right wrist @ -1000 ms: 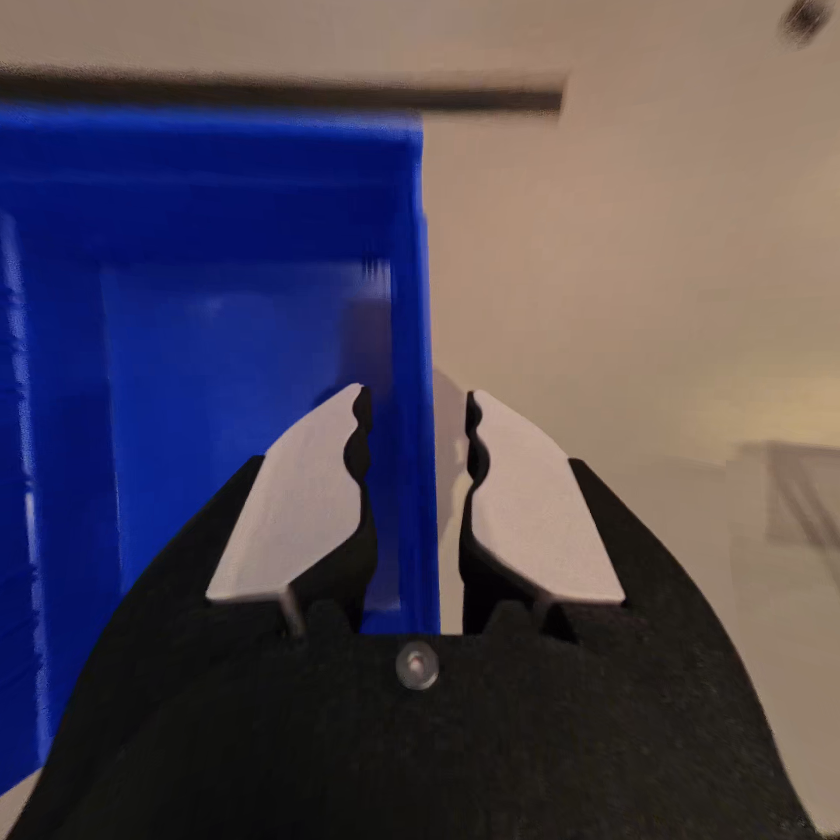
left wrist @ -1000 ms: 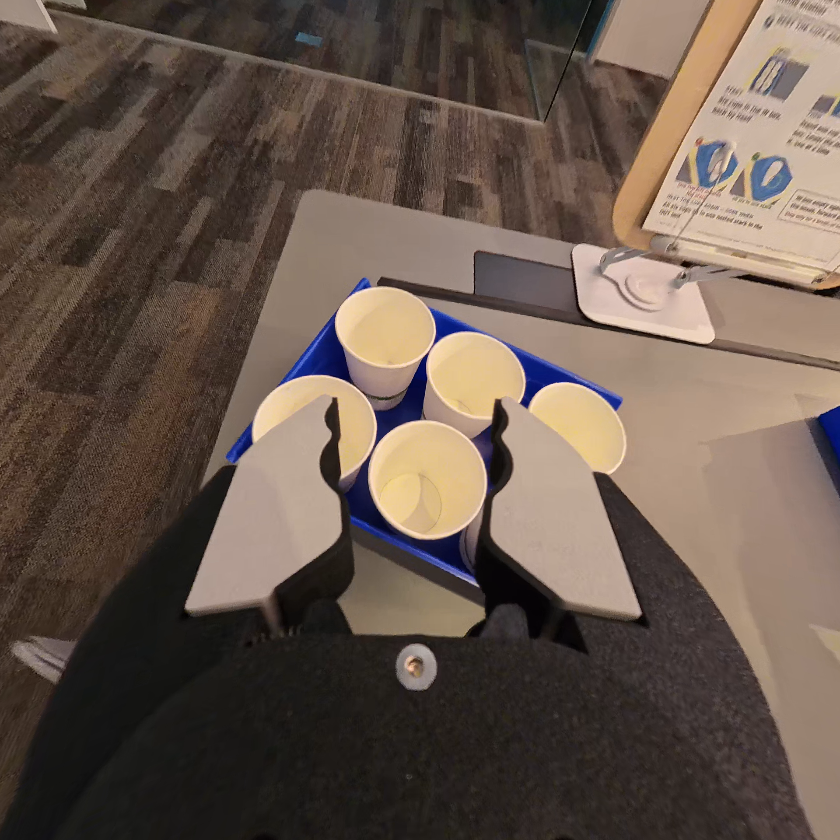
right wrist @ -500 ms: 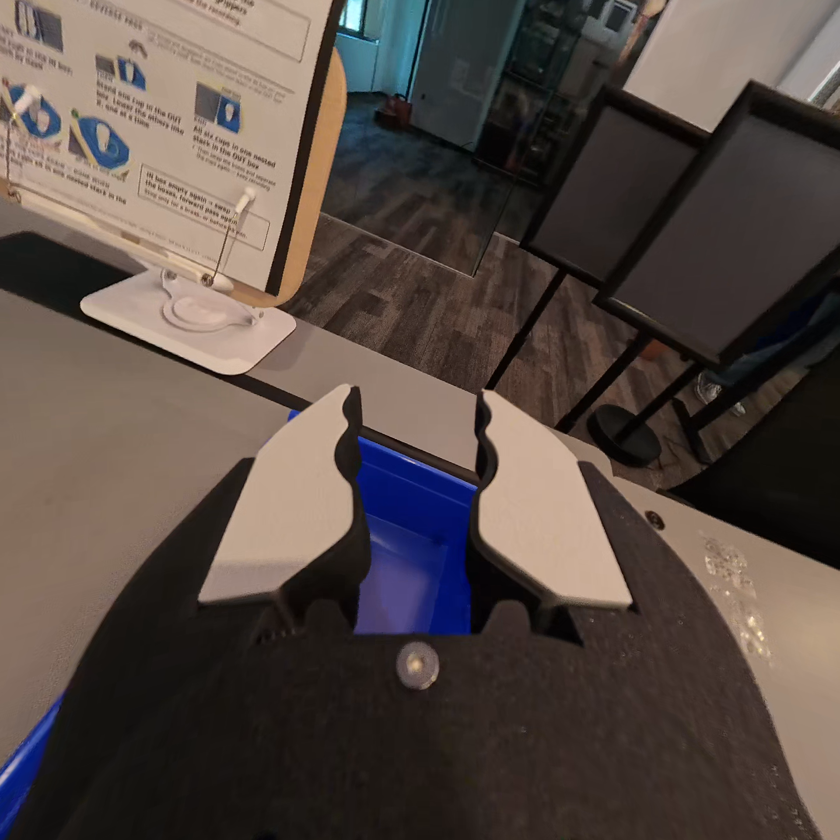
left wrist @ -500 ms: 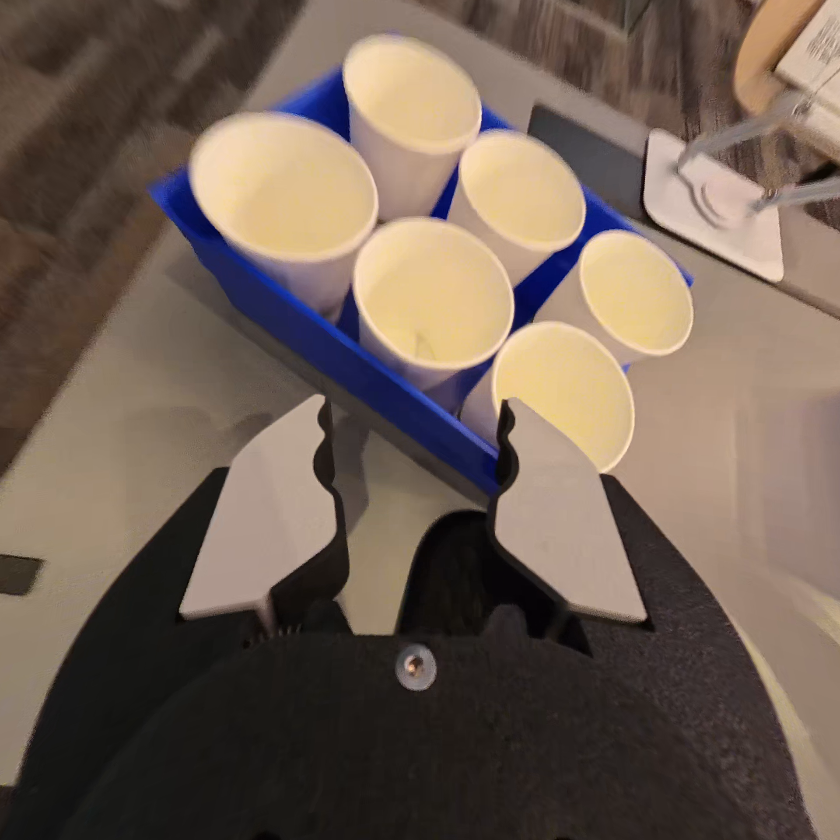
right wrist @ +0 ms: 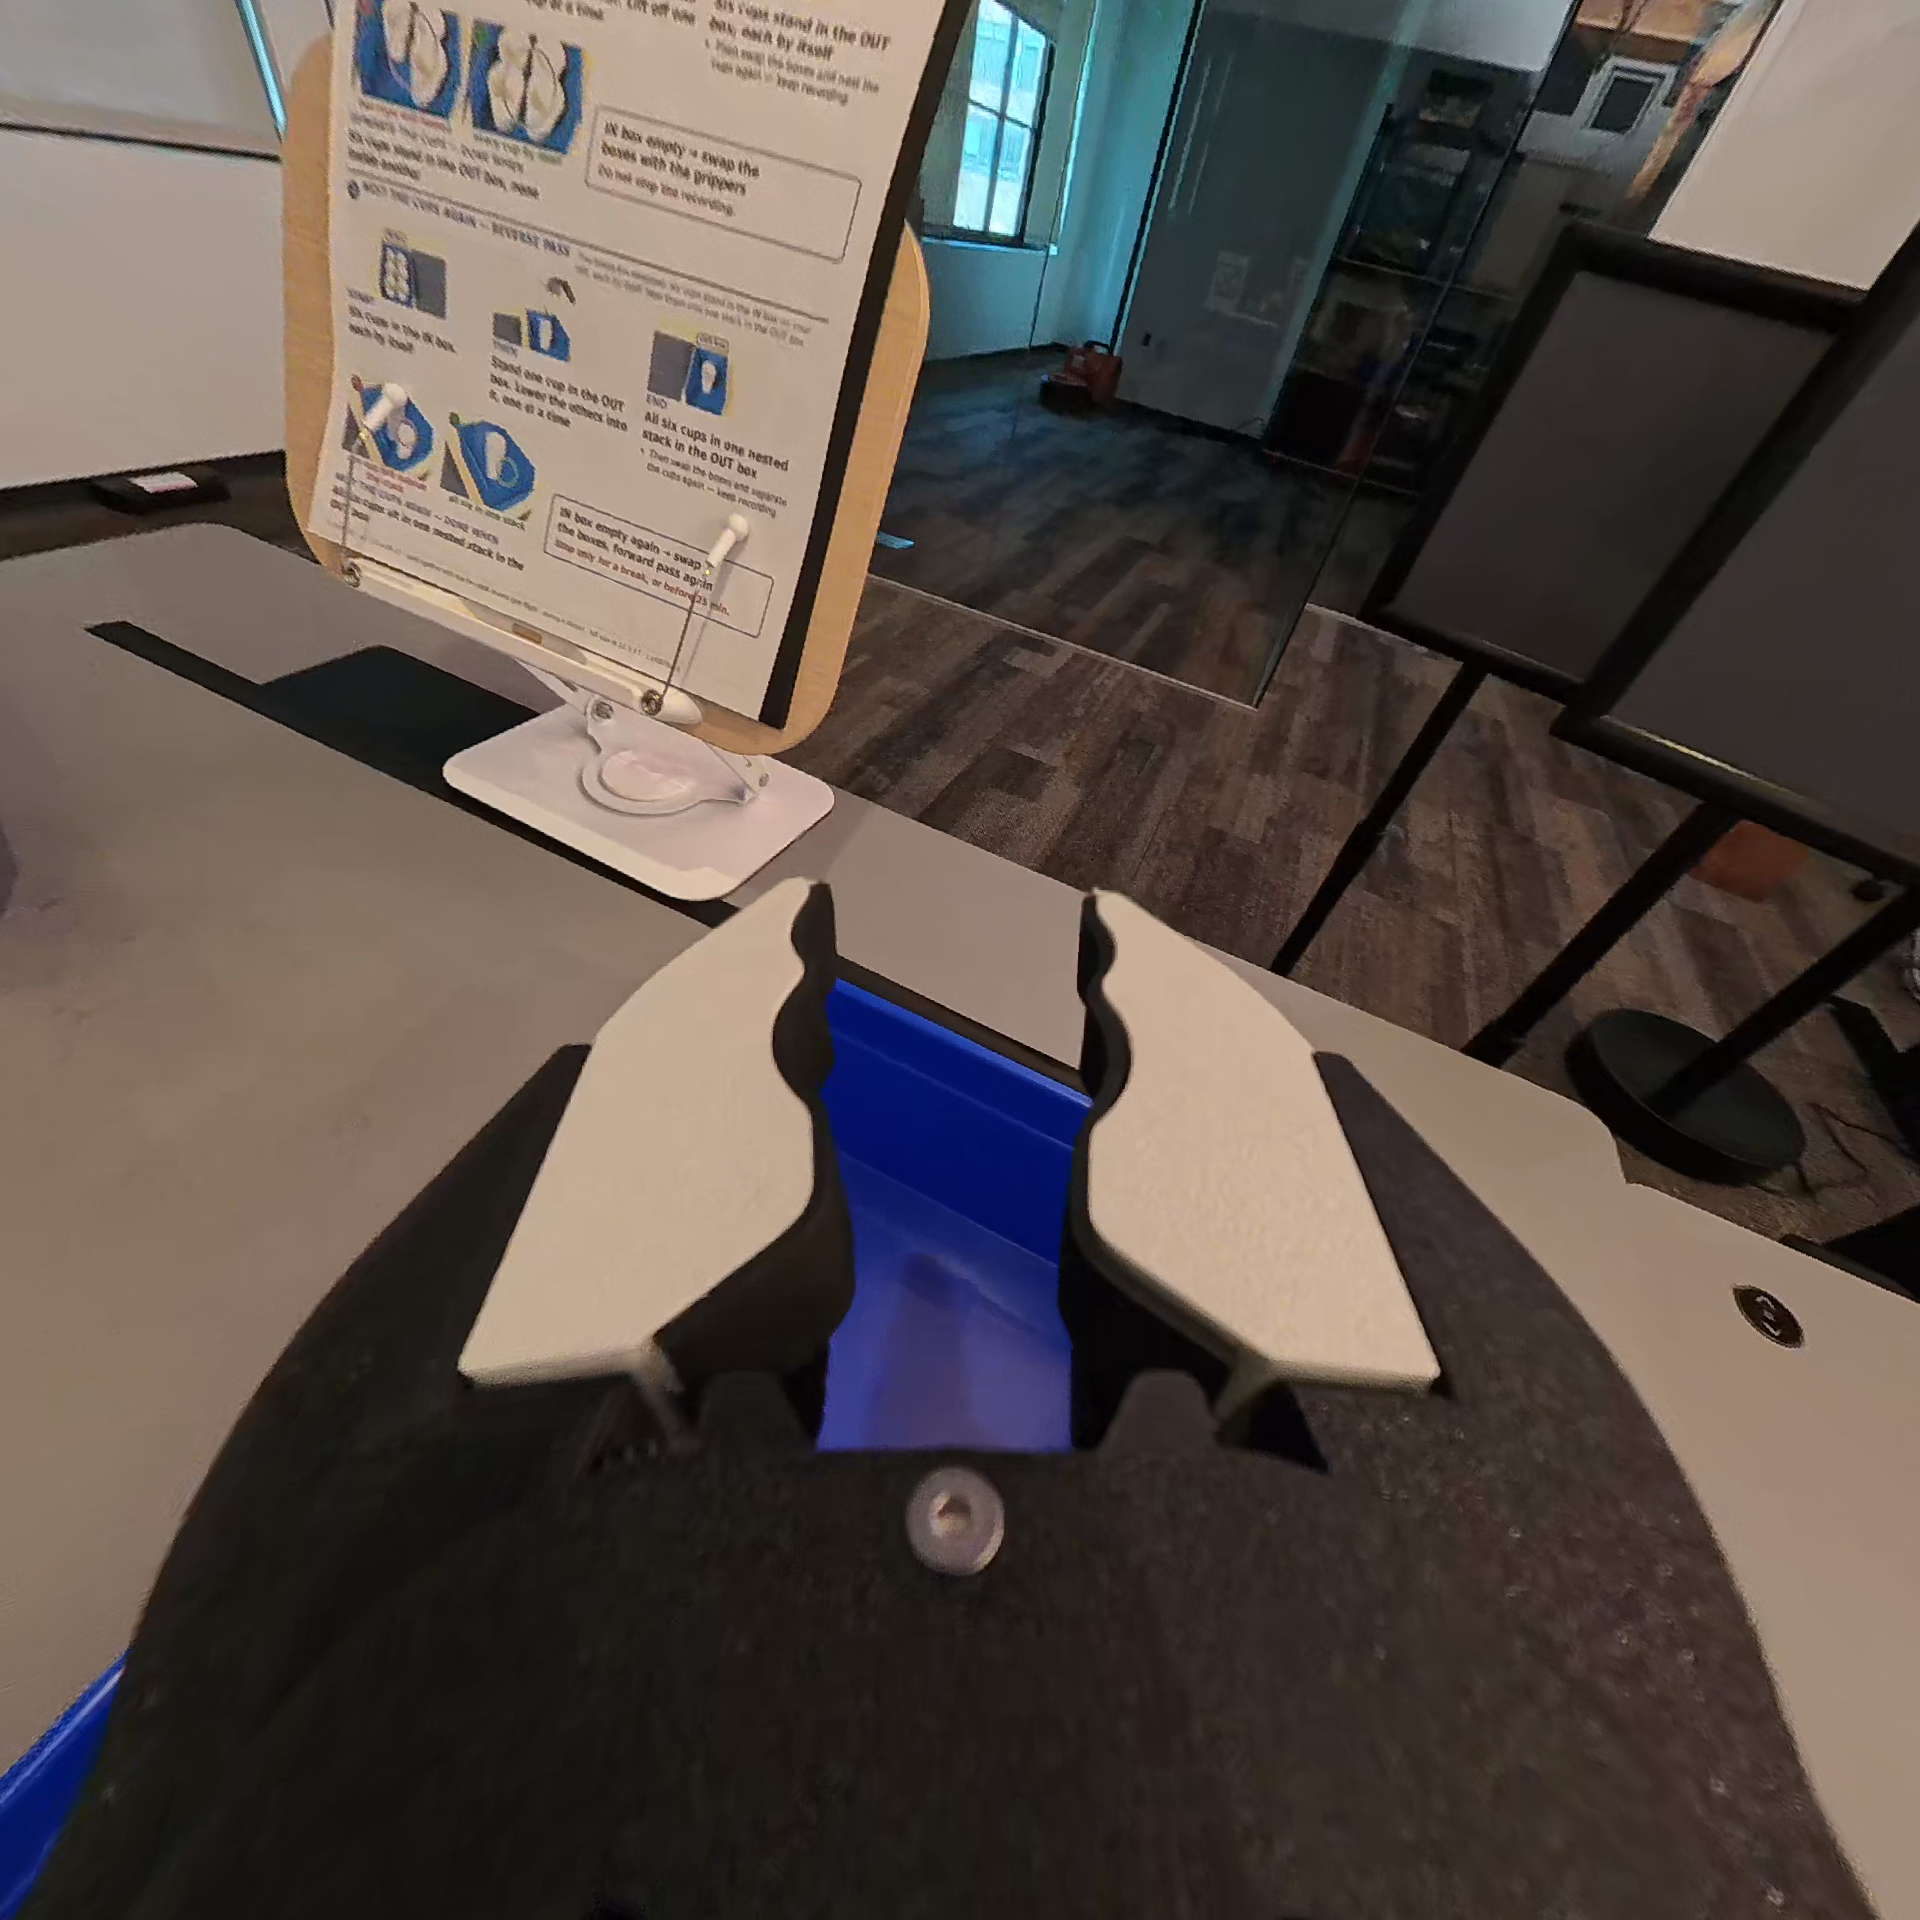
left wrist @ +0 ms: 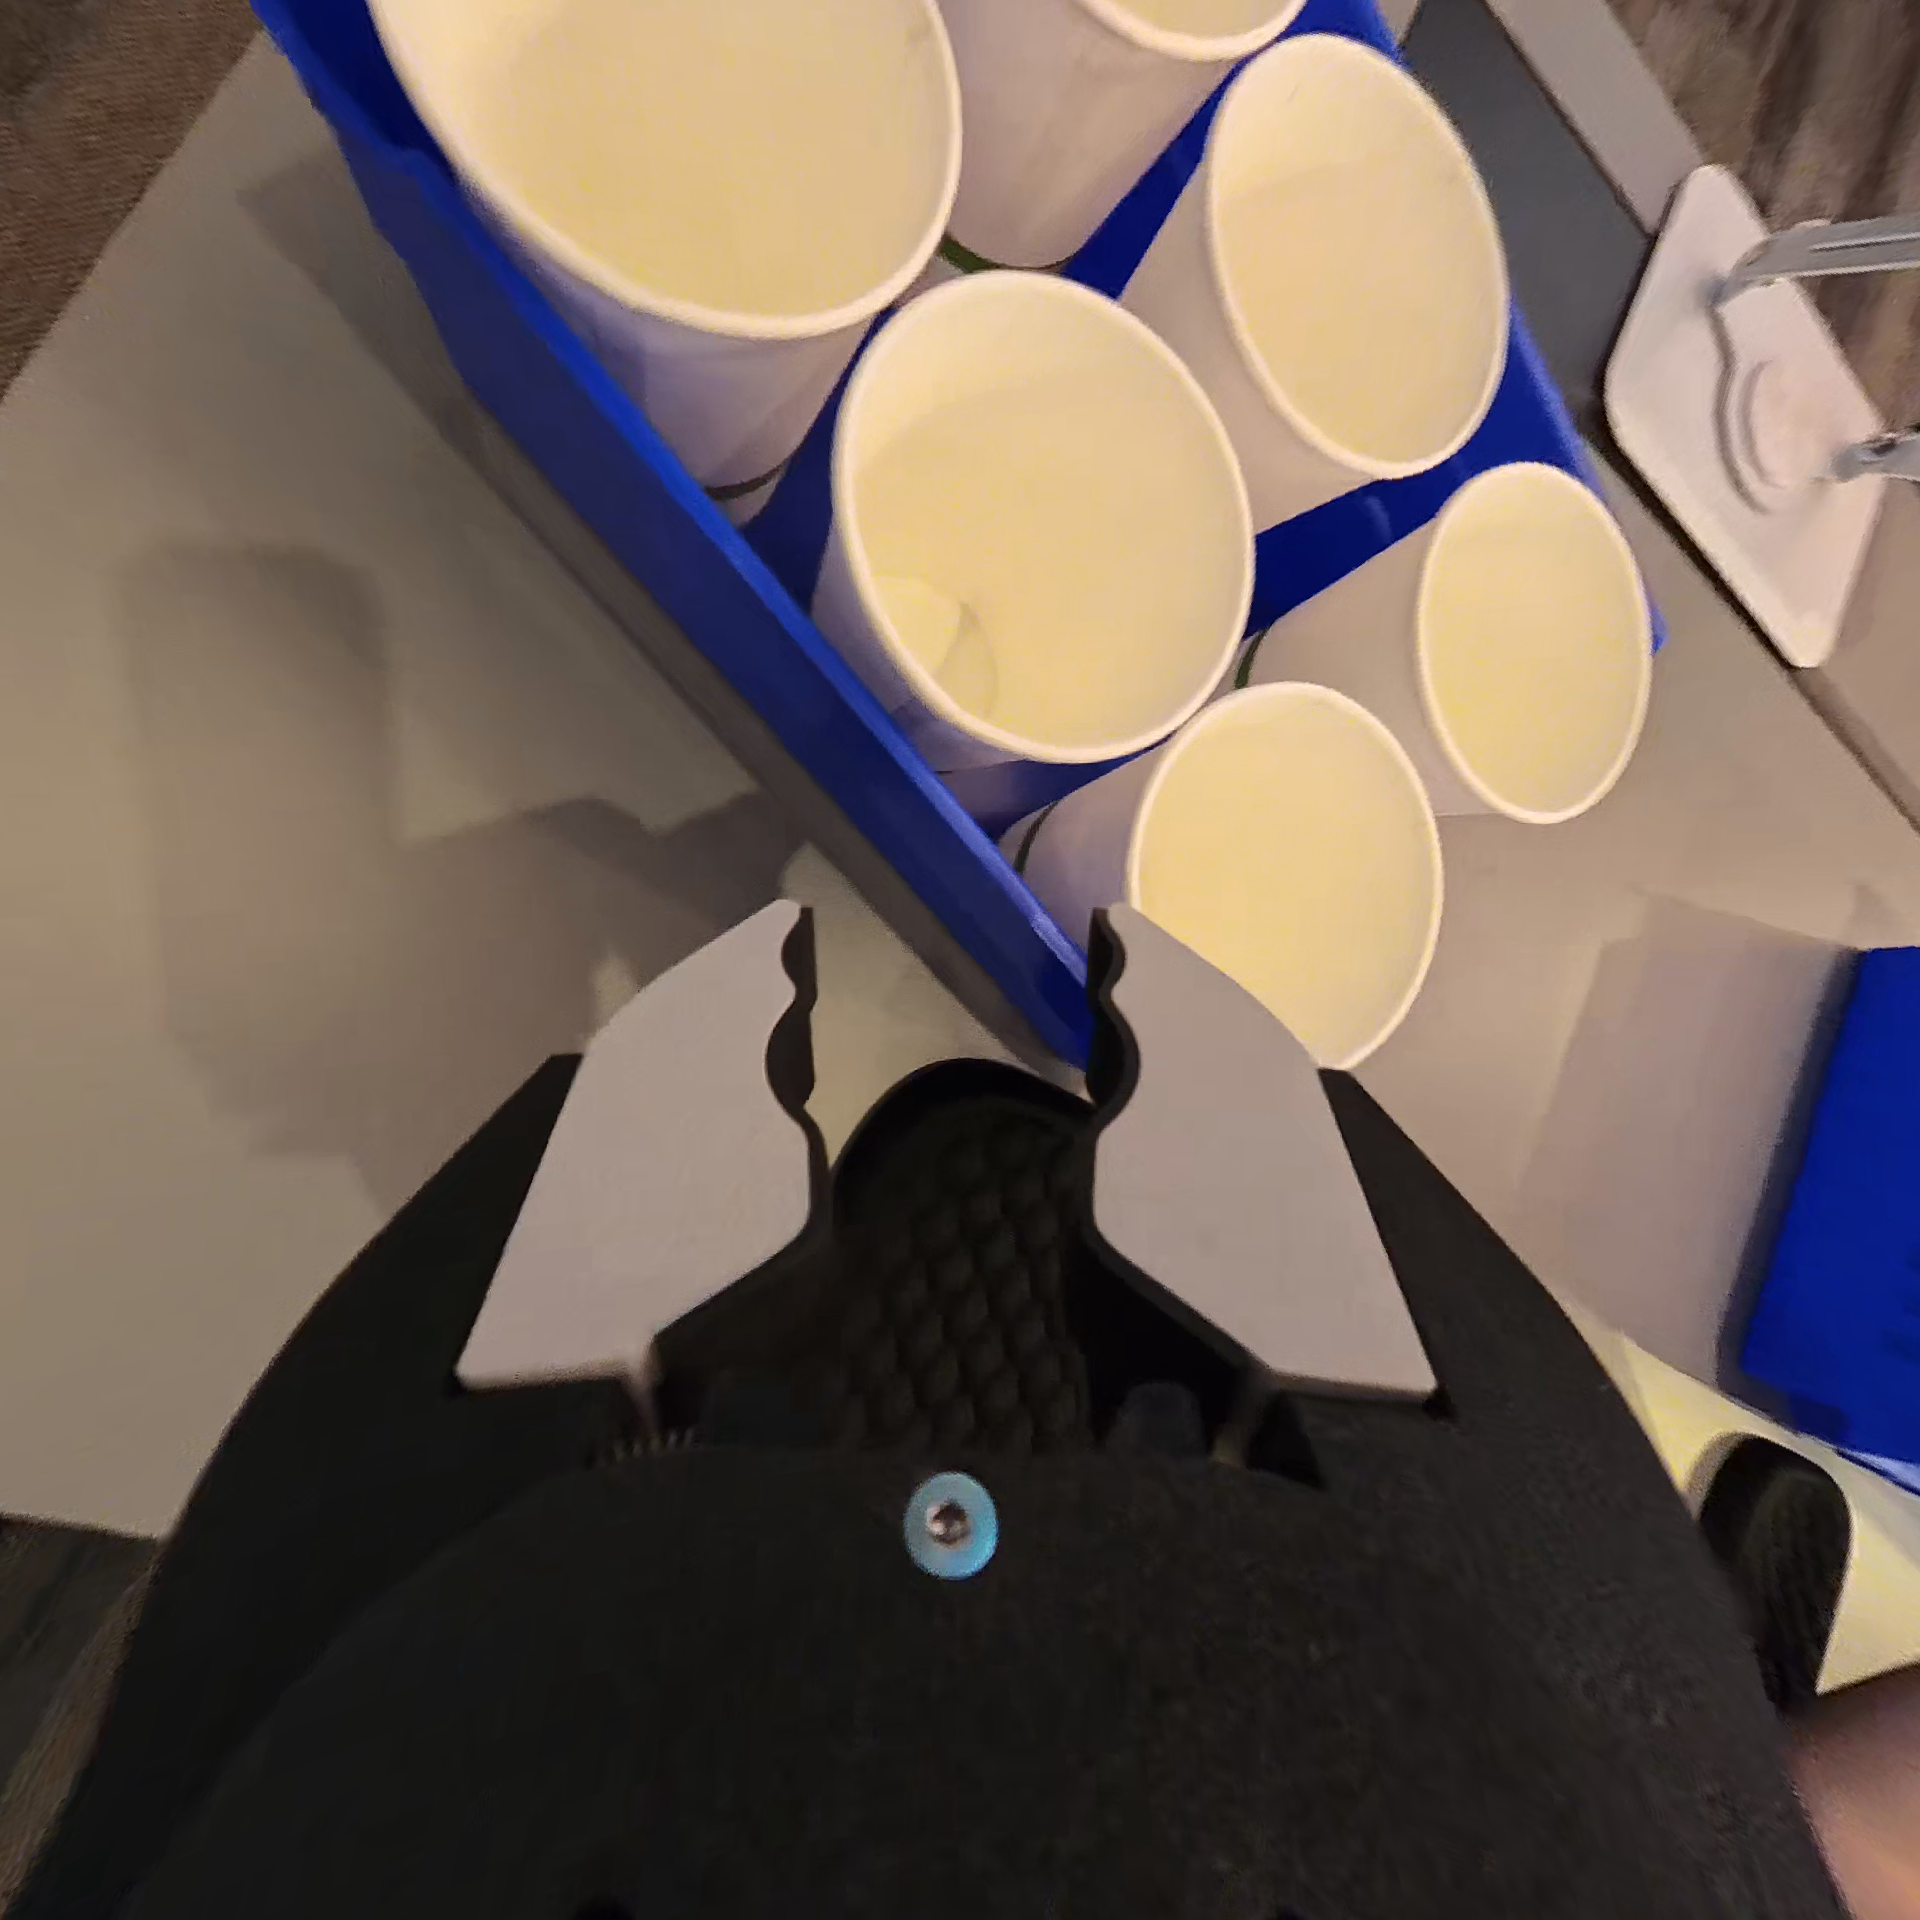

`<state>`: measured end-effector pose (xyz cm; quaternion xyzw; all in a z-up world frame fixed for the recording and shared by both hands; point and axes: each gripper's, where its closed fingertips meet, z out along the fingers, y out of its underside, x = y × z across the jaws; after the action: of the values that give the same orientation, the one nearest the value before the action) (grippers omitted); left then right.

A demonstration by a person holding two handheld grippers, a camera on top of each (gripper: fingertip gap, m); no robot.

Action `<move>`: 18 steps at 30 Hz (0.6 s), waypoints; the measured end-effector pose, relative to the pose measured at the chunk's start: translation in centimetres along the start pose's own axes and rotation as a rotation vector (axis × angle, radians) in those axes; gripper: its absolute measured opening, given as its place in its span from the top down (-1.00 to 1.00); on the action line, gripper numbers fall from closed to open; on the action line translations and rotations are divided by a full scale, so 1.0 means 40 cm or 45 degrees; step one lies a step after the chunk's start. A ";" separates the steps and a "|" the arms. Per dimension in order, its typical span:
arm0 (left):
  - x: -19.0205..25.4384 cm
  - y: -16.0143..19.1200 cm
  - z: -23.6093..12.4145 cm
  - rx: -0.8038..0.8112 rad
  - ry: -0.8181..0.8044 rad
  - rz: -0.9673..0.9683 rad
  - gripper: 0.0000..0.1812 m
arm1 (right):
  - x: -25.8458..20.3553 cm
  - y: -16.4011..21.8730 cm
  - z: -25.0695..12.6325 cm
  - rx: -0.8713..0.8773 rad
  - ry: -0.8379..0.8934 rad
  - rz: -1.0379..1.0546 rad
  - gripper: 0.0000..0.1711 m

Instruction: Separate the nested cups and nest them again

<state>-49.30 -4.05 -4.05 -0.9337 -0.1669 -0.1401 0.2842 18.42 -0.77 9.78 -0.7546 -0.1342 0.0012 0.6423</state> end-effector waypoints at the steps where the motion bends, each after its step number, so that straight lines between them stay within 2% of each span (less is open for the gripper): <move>1: -0.003 0.003 0.003 -0.023 -0.030 -0.003 0.45 | 0.000 -0.007 -0.006 0.019 -0.011 0.008 0.49; 6: 0.025 0.010 0.030 -0.111 -0.074 -0.057 0.45 | 0.006 -0.033 -0.026 0.105 -0.057 0.061 0.52; 13: 0.003 0.024 0.076 -0.271 -0.247 -0.111 0.51 | 0.009 -0.030 -0.043 0.128 -0.111 0.113 0.56; 15: -0.017 0.025 0.082 -0.304 -0.313 -0.109 0.56 | 0.010 -0.035 -0.051 0.142 -0.116 0.124 0.56; 18: -0.018 0.025 0.093 -0.333 -0.304 -0.127 0.64 | 0.007 -0.041 -0.058 0.159 -0.129 0.132 0.57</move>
<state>-48.95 -2.83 -7.76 -0.9632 -0.2259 -0.0628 0.1312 18.74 -2.72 11.81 -0.7179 -0.1268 0.0809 0.6797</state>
